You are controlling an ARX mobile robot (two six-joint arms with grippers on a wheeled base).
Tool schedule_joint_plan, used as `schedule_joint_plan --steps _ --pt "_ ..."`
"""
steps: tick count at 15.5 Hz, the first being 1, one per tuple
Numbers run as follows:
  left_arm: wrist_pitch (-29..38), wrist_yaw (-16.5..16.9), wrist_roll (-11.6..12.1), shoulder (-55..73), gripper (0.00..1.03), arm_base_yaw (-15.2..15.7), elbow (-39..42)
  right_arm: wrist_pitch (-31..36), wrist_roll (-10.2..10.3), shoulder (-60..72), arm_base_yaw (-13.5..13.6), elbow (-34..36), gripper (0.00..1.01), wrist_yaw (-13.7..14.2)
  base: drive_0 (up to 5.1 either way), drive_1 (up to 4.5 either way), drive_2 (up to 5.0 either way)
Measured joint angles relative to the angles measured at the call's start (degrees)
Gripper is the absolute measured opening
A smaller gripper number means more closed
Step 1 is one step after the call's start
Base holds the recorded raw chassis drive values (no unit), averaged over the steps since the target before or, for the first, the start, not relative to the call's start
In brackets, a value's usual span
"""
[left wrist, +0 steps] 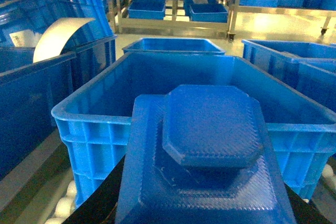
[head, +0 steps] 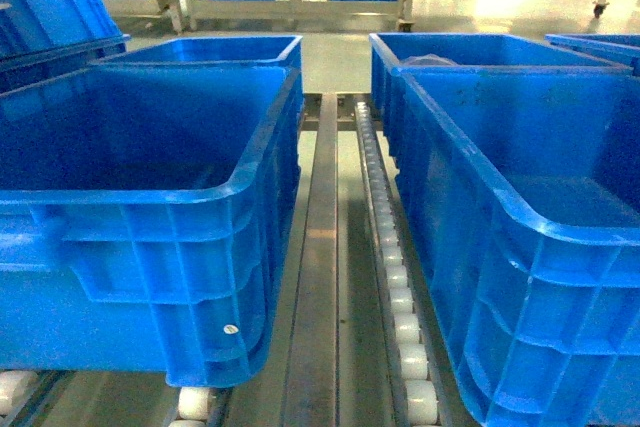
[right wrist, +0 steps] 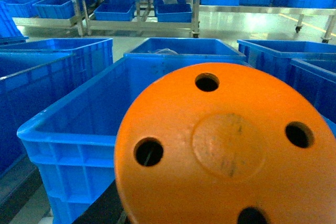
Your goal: Sort blue parts and orange caps into right shelf containers
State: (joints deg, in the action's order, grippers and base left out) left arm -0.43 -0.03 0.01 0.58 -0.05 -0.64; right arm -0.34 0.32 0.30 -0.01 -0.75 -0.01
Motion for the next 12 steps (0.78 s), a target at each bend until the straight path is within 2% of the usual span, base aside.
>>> schedule_joint_plan --steps 1,2,3,4,5,6,8,9,10,11,12 --pt "1.90 -1.70 0.46 -0.39 0.41 -0.76 0.13 0.37 -0.11 -0.04 -0.09 0.02 0.44 -0.35 0.0 0.00 0.0" --pt "9.18 -7.80 1.27 -0.31 0.41 -3.41 0.48 4.42 -1.55 -0.31 -1.95 0.15 0.44 -5.16 0.0 0.00 0.0" --pt "13.68 -10.51 1.95 0.26 0.41 -4.96 0.48 8.15 -2.14 -0.31 -3.02 0.17 0.44 -9.18 0.0 0.00 0.0" --pt "16.09 -12.31 2.01 1.79 0.41 -5.53 0.46 7.52 -2.45 -0.28 -2.89 0.15 0.44 -11.50 0.0 0.00 0.0" --pt "19.93 -12.59 2.05 5.16 0.41 -4.96 0.26 8.13 -2.51 0.52 -2.60 0.13 0.44 -13.22 0.0 0.00 0.0" --pt "25.35 -12.13 2.45 10.19 0.41 -4.26 0.15 12.37 -2.49 2.43 -2.62 0.07 0.44 -14.34 0.0 0.00 0.0" --pt "38.97 -8.61 3.65 25.29 0.41 -2.29 -0.74 24.24 -2.49 14.16 -2.60 -0.63 0.44 -15.45 0.0 0.00 0.0" --pt "43.41 -7.21 3.93 32.00 0.41 -1.81 -2.45 28.96 -2.49 20.68 -2.27 -1.81 0.44 -15.43 0.0 0.00 0.0" --pt "46.84 -4.61 3.67 40.33 0.41 -1.20 -6.51 35.63 -2.84 30.38 -0.87 -5.18 0.44 -14.82 0.0 0.00 0.0" --pt "48.30 -1.64 2.95 48.39 0.41 -0.98 -11.69 39.30 -2.84 36.70 0.07 -8.41 0.44 -15.21 0.0 0.00 0.0" --pt "50.18 -0.87 2.95 52.72 0.41 -1.18 -14.05 42.73 -2.99 41.64 0.68 -10.84 0.44 -14.93 0.0 0.00 0.0"
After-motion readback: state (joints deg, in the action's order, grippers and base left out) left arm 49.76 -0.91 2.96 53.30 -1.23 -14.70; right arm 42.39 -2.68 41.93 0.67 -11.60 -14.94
